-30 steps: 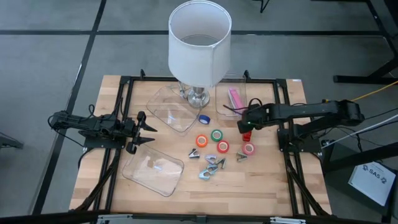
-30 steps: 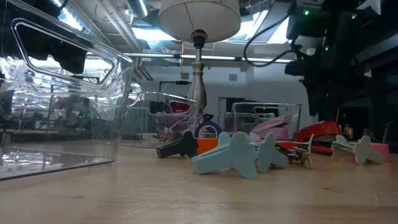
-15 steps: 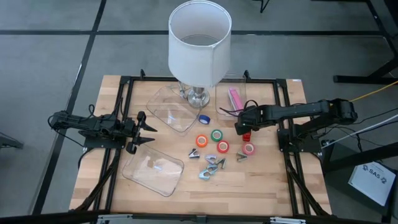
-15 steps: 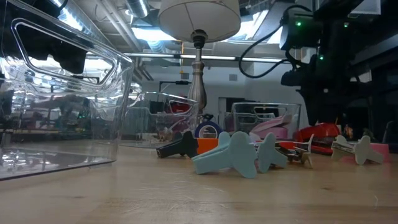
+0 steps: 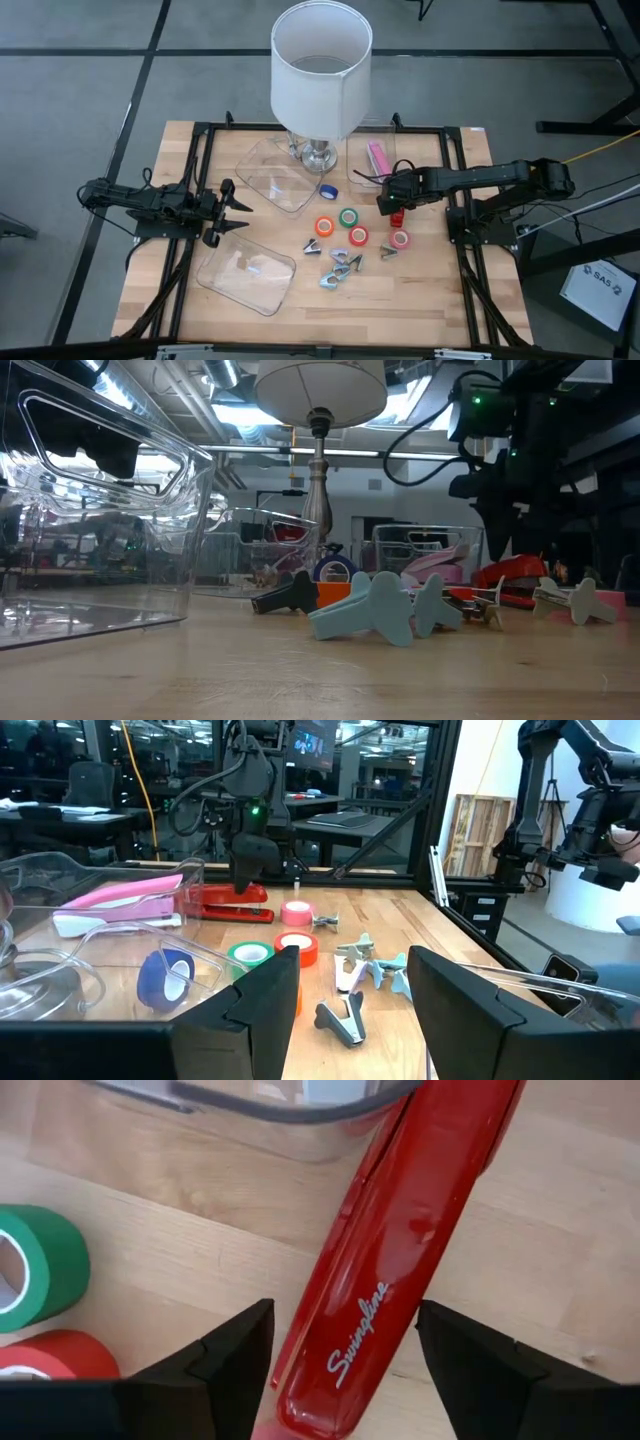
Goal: Pick and place Stapler, Stapler remover, tape
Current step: Put the red stapler into the top right transparent bin
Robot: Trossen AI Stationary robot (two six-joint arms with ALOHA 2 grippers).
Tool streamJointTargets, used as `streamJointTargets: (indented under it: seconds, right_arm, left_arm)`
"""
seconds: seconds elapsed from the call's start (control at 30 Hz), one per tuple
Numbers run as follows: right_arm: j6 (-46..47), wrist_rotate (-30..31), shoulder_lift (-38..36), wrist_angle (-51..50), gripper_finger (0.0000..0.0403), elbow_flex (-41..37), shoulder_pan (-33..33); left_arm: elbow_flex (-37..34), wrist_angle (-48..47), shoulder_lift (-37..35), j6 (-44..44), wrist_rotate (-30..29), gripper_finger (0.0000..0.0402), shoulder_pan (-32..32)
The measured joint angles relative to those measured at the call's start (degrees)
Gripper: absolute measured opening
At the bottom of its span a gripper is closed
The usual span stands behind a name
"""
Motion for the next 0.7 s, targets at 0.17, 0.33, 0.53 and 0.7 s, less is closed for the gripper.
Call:
streamJointTargets:
  seconds: [0.17,0.33,0.53,0.7]
  right_arm:
    - [0.20,2.05,0.00,1.26,0.0242,0.00,0.00]
    - [0.36,3.67,0.76,1.14,0.0237,0.00,0.00]
    - [0.39,4.07,4.60,1.28,0.0236,0.00,0.00]
    - [0.39,4.57,7.52,1.65,0.0236,0.00,0.00]
  left_arm:
    - [0.00,0.00,0.00,0.01,0.00,0.0185,0.02]
    - [0.00,0.00,0.00,0.01,0.00,0.0185,0.02]
    - [0.00,0.00,0.00,0.00,0.00,0.0185,0.00]
    - [0.00,0.00,0.00,0.01,0.00,0.0185,0.02]
